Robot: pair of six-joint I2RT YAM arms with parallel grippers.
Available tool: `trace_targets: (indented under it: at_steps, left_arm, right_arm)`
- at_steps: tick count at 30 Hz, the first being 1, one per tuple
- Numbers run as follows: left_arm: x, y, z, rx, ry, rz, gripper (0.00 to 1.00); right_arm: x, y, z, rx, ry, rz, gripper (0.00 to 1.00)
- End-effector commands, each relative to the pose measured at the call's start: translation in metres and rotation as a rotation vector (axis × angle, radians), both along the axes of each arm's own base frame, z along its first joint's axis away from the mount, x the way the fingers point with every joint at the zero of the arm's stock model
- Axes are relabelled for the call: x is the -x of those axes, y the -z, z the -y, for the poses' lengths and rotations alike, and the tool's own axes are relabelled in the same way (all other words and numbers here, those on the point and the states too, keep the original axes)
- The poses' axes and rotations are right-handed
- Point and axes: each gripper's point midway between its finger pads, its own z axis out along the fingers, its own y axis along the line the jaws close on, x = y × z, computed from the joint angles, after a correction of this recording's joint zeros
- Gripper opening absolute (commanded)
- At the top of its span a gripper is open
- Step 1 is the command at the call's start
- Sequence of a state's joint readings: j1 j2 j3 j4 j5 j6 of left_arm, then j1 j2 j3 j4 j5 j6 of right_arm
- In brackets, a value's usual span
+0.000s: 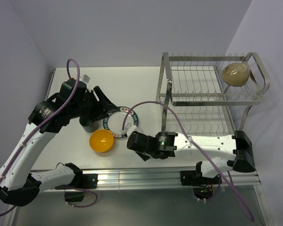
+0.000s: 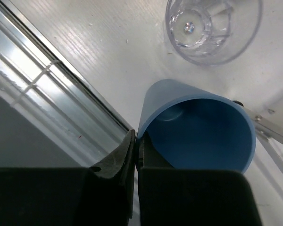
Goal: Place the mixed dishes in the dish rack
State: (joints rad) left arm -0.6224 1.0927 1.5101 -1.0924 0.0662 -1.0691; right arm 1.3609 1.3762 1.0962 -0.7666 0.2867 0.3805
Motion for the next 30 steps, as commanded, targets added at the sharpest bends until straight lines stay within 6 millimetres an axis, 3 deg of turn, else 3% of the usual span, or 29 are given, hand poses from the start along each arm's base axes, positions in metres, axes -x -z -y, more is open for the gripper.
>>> trace_targets:
  at_steps: [1, 2, 4, 5, 6, 9, 13, 17, 21, 26, 30]
  left_arm:
    - [0.001, -0.043, 0.015, 0.078, 0.129, 0.147, 0.66]
    - [0.000, -0.056, 0.020, 0.098, 0.163, 0.210, 0.67]
    - [0.007, -0.081, 0.024, 0.150, 0.223, 0.298, 0.69]
    - [0.008, -0.091, 0.026, 0.165, 0.251, 0.344, 0.70]
    - [0.011, -0.110, 0.028, 0.208, 0.273, 0.423, 0.70]
    - [0.031, -0.142, 0.037, 0.312, 0.393, 0.569, 0.74]
    - [0.058, -0.162, 0.042, 0.406, 0.528, 0.678, 0.75]
    - [0.082, -0.177, 0.043, 0.481, 0.638, 0.751, 0.76]
    - [0.106, -0.177, 0.049, 0.570, 0.791, 0.752, 0.76]
    - [0.114, -0.176, 0.053, 0.621, 0.856, 0.734, 0.77]
    - [0.115, -0.173, 0.058, 0.643, 0.884, 0.718, 0.77]
  right_arm:
    - [-0.002, -0.080, -0.007, -0.187, 0.030, 0.036, 0.00]
    - [0.000, -0.110, -0.007, -0.256, 0.030, 0.038, 0.00]
    - [0.006, -0.141, -0.007, -0.337, 0.026, 0.012, 0.00]
    - [0.009, -0.168, -0.004, -0.397, 0.025, 0.012, 0.00]
    - [0.011, -0.178, -0.002, -0.421, 0.024, 0.005, 0.00]
    - [0.022, -0.220, 0.002, -0.539, 0.010, -0.027, 0.00]
    - [0.031, -0.260, 0.014, -0.674, 0.013, -0.061, 0.00]
    - [0.042, -0.300, 0.035, -0.831, 0.002, -0.084, 0.00]
    - [0.049, -0.330, 0.054, -0.974, -0.003, -0.098, 0.00]
    - [0.046, -0.364, 0.073, -1.105, 0.009, -0.059, 0.00]
    - [0.039, -0.384, 0.074, -1.164, 0.016, -0.021, 0.00]
